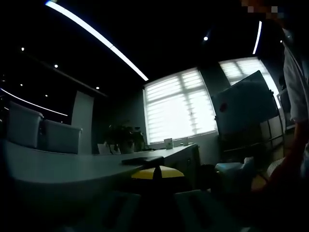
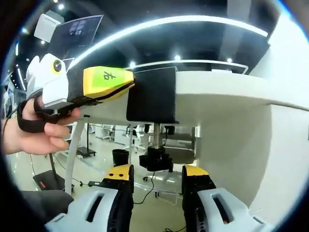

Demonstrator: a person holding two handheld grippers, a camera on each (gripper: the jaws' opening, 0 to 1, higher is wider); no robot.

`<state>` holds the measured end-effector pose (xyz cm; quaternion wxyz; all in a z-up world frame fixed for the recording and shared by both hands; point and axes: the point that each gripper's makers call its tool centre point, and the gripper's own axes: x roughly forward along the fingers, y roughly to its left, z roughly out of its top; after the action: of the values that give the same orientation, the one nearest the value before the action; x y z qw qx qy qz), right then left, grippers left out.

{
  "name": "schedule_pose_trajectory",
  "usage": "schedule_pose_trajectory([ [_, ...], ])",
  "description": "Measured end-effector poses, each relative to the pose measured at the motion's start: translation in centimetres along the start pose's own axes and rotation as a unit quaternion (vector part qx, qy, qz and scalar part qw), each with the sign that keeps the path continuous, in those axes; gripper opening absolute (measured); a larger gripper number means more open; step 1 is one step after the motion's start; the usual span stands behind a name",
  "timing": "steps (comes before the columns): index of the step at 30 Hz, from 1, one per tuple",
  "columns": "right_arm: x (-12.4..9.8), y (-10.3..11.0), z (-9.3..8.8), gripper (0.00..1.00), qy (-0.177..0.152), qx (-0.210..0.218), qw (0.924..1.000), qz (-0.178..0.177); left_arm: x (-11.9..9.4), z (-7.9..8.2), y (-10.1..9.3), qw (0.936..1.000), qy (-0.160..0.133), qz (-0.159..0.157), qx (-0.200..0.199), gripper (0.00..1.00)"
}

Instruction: Clamp the fixed fixture on the desktop, loosen the retaining clip, secure it to the edge of the desk, and tighten the retaining clip.

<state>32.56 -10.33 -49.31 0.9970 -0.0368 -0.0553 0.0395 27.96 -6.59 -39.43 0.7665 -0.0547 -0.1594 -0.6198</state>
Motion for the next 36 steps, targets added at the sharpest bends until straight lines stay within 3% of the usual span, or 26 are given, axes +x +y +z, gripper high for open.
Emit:
schedule_pose_trajectory([
  [3, -0.1, 0.2, 0.0, 0.38, -0.001, 0.003, 0.9999, -0.010, 0.0, 0.0, 0.2, 1.0000, 0.001, 0.001, 0.001, 0.01],
  [5, -0.3, 0.3, 0.3, 0.38, -0.002, -0.025, 0.9996, -0.016, -0.1, 0.0, 0.1, 1.0000, 0.001, 0.000, 0.002, 0.01],
  [17, -0.5, 0.8, 0.9, 0.38, -0.002, -0.018, 0.9984, -0.053, 0.0, 0.3, 0.7, 1.0000, -0.003, 0.001, 0.001, 0.01],
  [24, 0.4, 0.8, 1.6, 0.34, -0.005, -0.004, 0.9974, -0.072, 0.0, 0.3, 0.6, 1.0000, -0.005, 0.001, 0.000, 0.01],
  [31, 0.8, 0.0, 1.1, 0.26, 0.006, -0.025, 0.9955, -0.092, 0.0, 0.3, 0.4, 1.0000, -0.005, 0.000, 0.001, 0.01],
  [36, 0.7, -0.2, 1.1, 0.25, 0.000, -0.030, 0.9976, -0.063, 0.1, 0.3, 0.5, 1.0000, -0.006, 0.000, 0.000, 0.01],
])
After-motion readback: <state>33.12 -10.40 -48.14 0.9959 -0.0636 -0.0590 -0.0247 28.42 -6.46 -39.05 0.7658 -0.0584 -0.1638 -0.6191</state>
